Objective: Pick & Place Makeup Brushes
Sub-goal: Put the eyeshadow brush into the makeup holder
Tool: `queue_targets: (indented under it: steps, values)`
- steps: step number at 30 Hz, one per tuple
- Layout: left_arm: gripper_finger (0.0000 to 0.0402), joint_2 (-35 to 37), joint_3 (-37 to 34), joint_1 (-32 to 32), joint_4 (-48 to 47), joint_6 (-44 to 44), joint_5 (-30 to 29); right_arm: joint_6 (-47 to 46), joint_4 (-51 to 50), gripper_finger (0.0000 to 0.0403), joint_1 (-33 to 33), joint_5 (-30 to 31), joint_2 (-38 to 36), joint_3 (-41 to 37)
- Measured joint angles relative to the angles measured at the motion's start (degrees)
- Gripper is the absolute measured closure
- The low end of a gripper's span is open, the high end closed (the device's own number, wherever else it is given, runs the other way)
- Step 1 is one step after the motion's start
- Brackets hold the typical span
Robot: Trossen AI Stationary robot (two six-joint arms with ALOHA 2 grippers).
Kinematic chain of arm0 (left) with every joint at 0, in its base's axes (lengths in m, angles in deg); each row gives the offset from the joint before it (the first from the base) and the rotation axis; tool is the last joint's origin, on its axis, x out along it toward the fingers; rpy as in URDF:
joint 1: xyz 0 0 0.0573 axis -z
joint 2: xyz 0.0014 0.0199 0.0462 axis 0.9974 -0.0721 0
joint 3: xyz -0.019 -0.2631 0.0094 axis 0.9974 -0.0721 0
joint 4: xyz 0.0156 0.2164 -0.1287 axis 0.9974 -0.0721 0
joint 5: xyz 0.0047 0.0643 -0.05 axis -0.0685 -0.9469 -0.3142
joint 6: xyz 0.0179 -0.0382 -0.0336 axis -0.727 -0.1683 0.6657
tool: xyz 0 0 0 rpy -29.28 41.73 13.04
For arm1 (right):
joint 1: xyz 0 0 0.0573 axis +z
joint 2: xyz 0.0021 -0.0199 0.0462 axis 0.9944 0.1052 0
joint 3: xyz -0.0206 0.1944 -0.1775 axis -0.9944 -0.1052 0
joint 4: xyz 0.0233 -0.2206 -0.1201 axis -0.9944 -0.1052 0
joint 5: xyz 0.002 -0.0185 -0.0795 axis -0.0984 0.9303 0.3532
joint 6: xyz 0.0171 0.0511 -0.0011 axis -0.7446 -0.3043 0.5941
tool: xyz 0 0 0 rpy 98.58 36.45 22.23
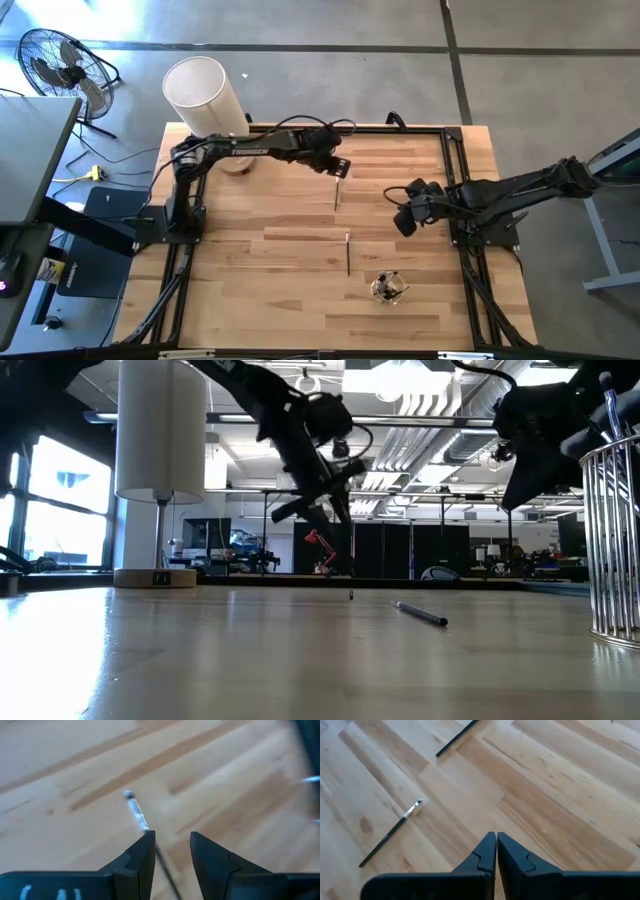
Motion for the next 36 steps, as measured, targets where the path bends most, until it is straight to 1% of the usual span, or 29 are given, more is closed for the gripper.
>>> queue_targets:
  steps: [4,8,11,17,21,25,27,32,36]
  values:
    - [0.028,-3.47,2.78,-1.34,-2.97,-2.71,-0.9,1.17,0.3,0.0401,-1.53,-0.18,0.0,0.0]
    - [0.028,-6.29,5.17,-1.24,-5.34,-3.42,-1.02,1.07,0.44,0.0398,-2.48,-0.23,0.0,0.0]
    - [0.028,-8.59,6.51,-1.06,-4.77,-4.34,-1.76,1.03,0.52,0.0397,-2.8,-0.33,0.0,0.0]
    - [0.028,-11.31,8.13,-0.41,-4.49,-4.59,-5.04,0.97,1.22,0.0401,-2.8,-0.31,0.0,0.0]
    - [0.028,-12.92,9.31,0.37,-5.95,-6.07,-8.61,0.9,1.72,0.0397,-2.8,-0.25,0.0,0.0]
    - [0.028,-13.04,9.5,1.2,-5.96,-6.63,-11.54,0.89,1.77,0.0398,-2.8,-0.22,0.0,0.0]
    - [0.028,-13.09,9.48,1.23,-6.01,-6.62,-11.97,0.9,1.77,0.0401,-2.78,-0.22,0.0,0.0]
    - [0.028,-13.09,9.47,1.05,-6.01,-6.48,-11.61,1.03,1.79,0.0398,-2.78,0.02,0.0,0.0]
    - [0.028,-13.09,9.44,1.13,-5.43,-6.67,-7.35,1.14,1.79,0.0397,-2.78,0.24,0.0,0.0]
